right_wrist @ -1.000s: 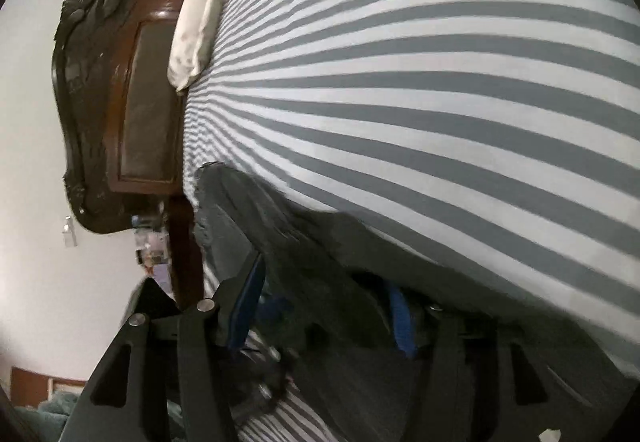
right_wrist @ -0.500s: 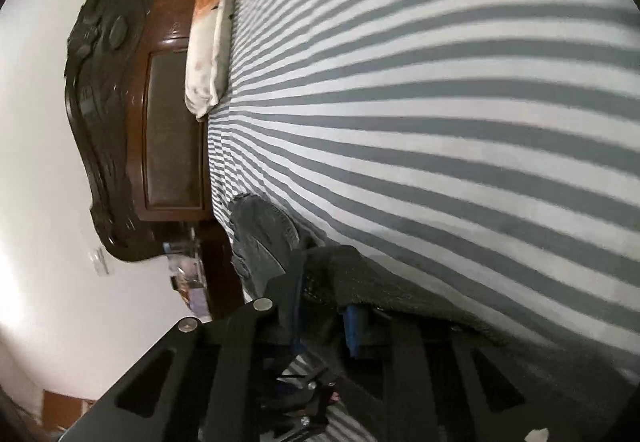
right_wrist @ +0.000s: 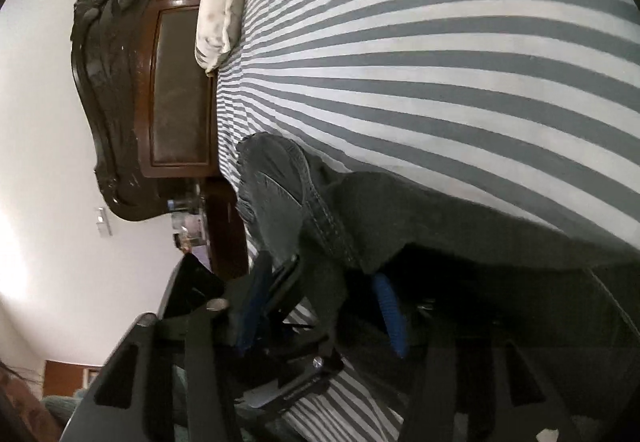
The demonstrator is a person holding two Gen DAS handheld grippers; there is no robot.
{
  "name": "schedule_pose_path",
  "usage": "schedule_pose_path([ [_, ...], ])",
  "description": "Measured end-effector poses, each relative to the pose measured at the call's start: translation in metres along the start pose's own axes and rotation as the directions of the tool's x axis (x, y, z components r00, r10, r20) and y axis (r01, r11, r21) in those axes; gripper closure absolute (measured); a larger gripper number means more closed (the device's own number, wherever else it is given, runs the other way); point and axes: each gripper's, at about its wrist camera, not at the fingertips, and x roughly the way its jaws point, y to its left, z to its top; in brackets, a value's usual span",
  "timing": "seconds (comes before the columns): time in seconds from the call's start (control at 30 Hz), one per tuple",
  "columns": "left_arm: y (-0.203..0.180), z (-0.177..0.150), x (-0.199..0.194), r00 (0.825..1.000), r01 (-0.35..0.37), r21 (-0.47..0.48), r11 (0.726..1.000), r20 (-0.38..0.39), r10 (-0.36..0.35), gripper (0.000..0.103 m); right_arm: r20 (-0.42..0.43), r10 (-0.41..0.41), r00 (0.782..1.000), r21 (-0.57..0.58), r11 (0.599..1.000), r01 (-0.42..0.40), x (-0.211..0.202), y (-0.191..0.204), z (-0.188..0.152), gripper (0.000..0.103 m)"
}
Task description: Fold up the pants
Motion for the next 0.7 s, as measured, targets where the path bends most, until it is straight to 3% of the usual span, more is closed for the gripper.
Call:
schedule_pose_path([
  [0.13, 0.000, 0.001, 0.001, 1.000, -0.002, 0.002, 1.000, 0.001, 0.002, 0.071, 0.152, 0.026, 0.988, -0.010, 1.000, -0.025, -0.029, 0.009, 0.017, 0.091],
  [0.2, -0.001, 0.000, 0.001, 1.000, -0.005, 0.006, 1.000, 0.003, 0.005, 0.071, 0.216, 0.059, 0.975, 0.015, 0.998, -0.063, -0.039, 0.005, 0.031, 0.093],
  [0.3, -0.003, 0.000, 0.002, 1.000, -0.010, 0.014, 1.000, 0.005, 0.010, 0.071, 0.268, 0.018, 0.963, 0.033, 0.999, -0.028, -0.045, -0.001, 0.053, 0.093],
  [0.47, -0.004, -0.001, 0.003, 1.000, -0.007, 0.011, 1.000, 0.006, 0.007, 0.071, 0.272, -0.094, 0.958, 0.039, 0.995, 0.087, -0.045, 0.004, 0.052, 0.088],
  [0.53, -0.003, 0.000, 0.001, 1.000, -0.006, 0.003, 1.000, 0.011, 0.006, 0.071, 0.268, -0.152, 0.951, -0.003, 0.987, 0.158, -0.046, 0.013, 0.042, 0.081],
  [0.7, -0.002, 0.004, -0.014, 0.998, -0.046, 0.008, 0.999, 0.053, 0.045, 0.071, 0.172, -0.194, 0.966, -0.118, 0.969, 0.216, -0.018, 0.031, 0.011, 0.077],
])
